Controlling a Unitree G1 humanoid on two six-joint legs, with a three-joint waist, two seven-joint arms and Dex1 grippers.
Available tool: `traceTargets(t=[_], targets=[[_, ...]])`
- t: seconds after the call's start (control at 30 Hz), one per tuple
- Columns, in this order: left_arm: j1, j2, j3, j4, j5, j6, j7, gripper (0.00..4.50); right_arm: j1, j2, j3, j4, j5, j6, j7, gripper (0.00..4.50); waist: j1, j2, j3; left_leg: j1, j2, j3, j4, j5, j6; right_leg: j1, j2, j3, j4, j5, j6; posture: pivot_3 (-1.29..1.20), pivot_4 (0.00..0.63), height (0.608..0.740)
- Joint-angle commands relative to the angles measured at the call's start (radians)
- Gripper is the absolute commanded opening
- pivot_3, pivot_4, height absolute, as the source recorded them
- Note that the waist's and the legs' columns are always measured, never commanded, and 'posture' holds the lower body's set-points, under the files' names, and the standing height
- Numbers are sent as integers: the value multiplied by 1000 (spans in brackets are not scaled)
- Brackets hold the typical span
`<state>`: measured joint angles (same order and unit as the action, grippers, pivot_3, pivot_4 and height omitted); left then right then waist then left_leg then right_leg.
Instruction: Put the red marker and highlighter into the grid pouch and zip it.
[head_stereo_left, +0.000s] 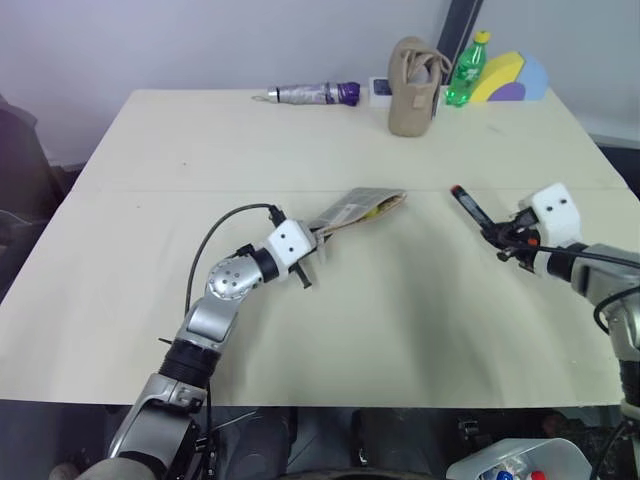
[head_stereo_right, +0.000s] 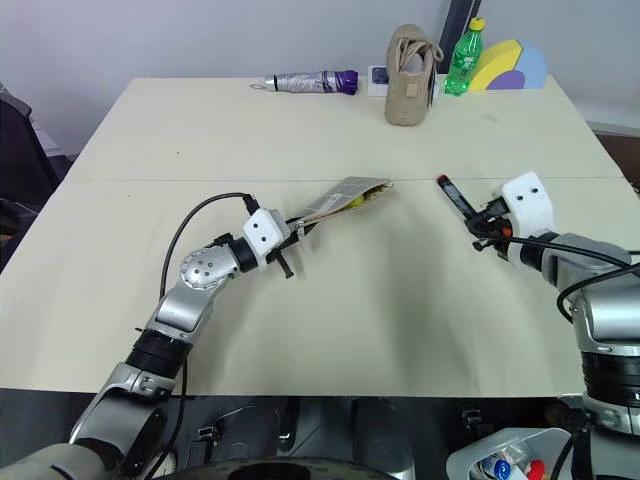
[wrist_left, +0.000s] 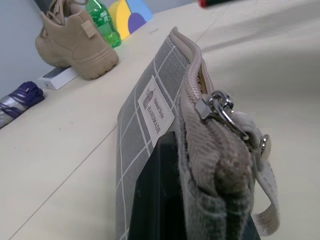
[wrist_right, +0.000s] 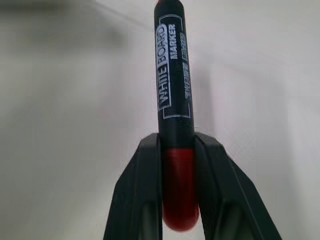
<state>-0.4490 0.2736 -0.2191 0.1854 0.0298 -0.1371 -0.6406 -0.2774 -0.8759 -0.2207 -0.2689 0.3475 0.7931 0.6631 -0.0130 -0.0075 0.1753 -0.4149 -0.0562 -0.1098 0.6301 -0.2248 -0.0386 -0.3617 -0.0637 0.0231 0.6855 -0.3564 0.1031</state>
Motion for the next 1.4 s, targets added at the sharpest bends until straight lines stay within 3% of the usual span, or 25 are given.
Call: traceTargets(t=[0.03,0.67,0.97,1.17,1.4], targets=[[-21,-4,7,-18,-19,-19,-9,0,-8,-33,21,-97,22,9,41,349,1,-1,0,0,0,0,0,0,0,0,0,0,0,0,0,0,150,740],[-6,6,-25,-43,1,-48,-42,0,-55,-44,167,-112,-16,15,69,349,2,-1,0,0,0,0,0,0,0,0,0,0,0,0,0,0,150,740],[-15,58,-98,-36,58,-145,-110,0,-77,-162,353,-141,-198,-128,155,349,1,0,0,0,0,0,0,0,0,0,-1,0,-1,0,0,0,150,740],[-20,72,-127,-40,66,-181,-145,0,-184,-97,456,-152,-257,-163,192,349,0,0,0,0,0,0,-1,0,0,-1,-1,0,-1,0,0,0,150,740],[4,54,-74,-61,16,-110,-111,0,-216,-53,331,-168,-184,-111,199,3929,4,-1,0,-2,0,-1,0,0,0,-1,-1,0,-2,0,0,0,150,740]])
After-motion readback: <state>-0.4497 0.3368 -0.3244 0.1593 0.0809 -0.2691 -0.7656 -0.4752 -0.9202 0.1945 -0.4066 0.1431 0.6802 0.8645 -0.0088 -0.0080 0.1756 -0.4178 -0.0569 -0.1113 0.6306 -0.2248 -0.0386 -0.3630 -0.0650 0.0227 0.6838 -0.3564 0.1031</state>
